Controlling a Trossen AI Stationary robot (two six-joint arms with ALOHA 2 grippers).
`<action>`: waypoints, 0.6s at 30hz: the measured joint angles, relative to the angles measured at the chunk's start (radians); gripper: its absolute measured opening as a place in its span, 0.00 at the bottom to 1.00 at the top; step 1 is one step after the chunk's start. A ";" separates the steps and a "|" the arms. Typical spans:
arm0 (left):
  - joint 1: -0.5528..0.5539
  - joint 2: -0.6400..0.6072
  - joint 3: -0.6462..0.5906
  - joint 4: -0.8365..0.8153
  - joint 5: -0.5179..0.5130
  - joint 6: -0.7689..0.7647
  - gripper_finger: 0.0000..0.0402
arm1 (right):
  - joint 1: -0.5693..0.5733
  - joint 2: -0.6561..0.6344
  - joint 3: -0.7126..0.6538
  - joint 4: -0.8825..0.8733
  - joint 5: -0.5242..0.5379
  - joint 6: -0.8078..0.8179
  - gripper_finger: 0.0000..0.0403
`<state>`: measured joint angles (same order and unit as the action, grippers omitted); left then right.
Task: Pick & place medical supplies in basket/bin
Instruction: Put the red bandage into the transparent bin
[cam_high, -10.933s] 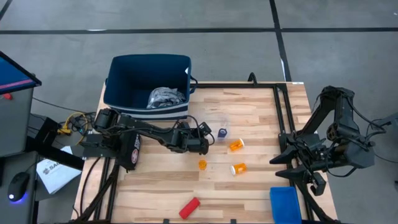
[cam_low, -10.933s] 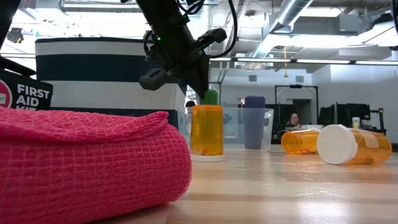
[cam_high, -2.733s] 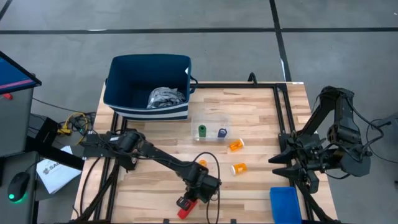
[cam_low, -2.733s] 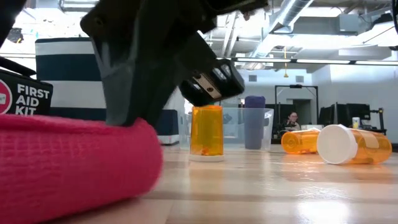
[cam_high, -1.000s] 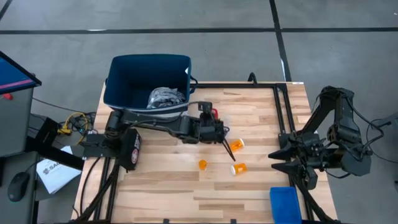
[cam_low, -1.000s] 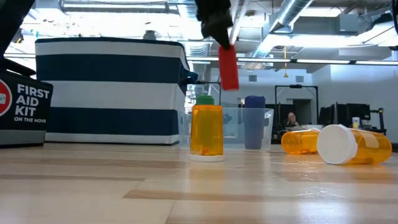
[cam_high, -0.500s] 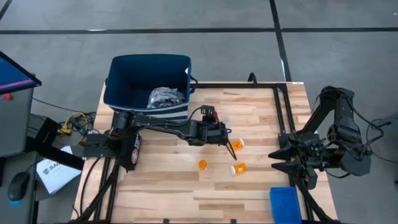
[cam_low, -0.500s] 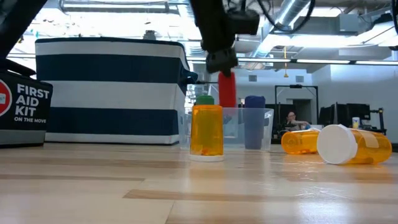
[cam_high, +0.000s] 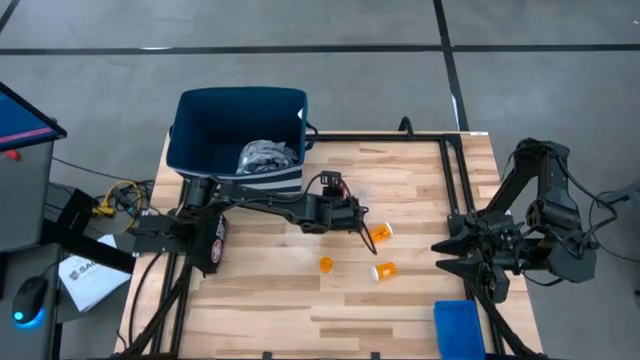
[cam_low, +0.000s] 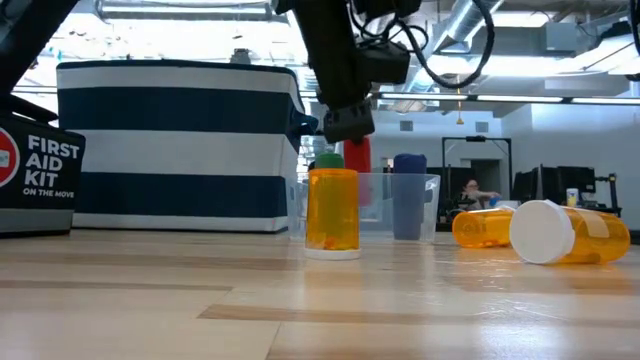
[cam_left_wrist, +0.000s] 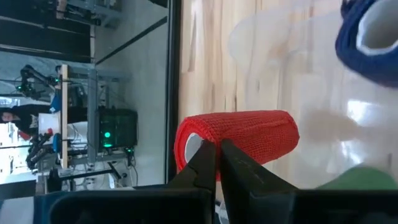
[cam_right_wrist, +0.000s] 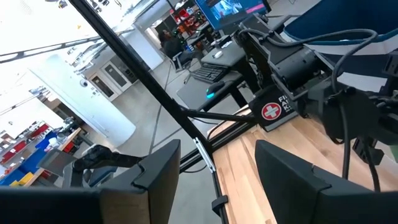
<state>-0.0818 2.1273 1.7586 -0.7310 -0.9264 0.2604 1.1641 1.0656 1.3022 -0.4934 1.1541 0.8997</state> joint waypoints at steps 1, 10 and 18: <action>0.000 0.000 -0.007 0.000 0.000 0.000 0.00 | 0.000 0.000 0.000 0.000 0.000 0.000 0.51; -0.002 0.000 -0.022 0.030 0.016 -0.009 0.00 | 0.000 0.000 0.000 0.000 0.003 0.002 0.51; -0.013 0.012 -0.023 0.031 0.032 -0.003 0.00 | 0.000 0.000 0.000 0.000 0.004 0.001 0.51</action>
<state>-0.0947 2.1393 1.7351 -0.7001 -0.8941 0.2571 1.1641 1.0657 1.3022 -0.4937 1.1578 0.9010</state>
